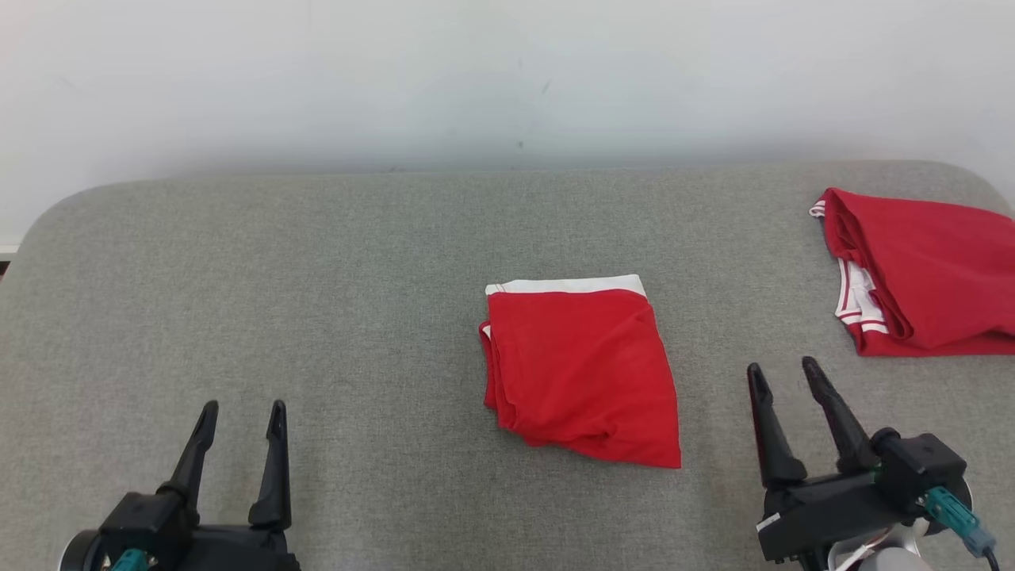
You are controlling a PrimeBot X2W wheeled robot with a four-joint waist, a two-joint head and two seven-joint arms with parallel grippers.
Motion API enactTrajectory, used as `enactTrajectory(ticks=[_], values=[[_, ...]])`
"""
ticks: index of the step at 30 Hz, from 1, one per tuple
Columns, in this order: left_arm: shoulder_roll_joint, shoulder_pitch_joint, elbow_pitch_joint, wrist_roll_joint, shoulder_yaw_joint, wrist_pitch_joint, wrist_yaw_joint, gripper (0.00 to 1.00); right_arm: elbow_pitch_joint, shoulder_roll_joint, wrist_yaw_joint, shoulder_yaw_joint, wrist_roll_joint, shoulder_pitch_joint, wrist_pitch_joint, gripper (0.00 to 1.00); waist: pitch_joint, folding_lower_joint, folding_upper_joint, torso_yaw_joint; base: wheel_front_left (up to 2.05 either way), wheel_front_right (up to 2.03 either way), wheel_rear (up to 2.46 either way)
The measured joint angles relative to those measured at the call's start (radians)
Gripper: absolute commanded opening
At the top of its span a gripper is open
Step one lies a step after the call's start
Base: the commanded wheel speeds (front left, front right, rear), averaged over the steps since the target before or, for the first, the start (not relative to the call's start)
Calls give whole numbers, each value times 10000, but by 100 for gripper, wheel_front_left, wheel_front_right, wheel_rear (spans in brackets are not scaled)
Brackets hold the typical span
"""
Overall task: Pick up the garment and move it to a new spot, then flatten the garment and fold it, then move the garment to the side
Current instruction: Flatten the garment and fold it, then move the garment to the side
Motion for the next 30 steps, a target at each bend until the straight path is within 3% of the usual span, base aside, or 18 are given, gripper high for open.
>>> enactTrajectory(ticks=[13,30], values=[[10,485,-54,-21,-107,0,0,100,-920,587,0,-1039,-443,1332,0,100,-284,-1,0,145,0,0,0],[0,950,-270,58,-244,0,0,100,-1225,970,0,-1030,-752,1924,414,100,-546,0,0,199,0,0,0]])
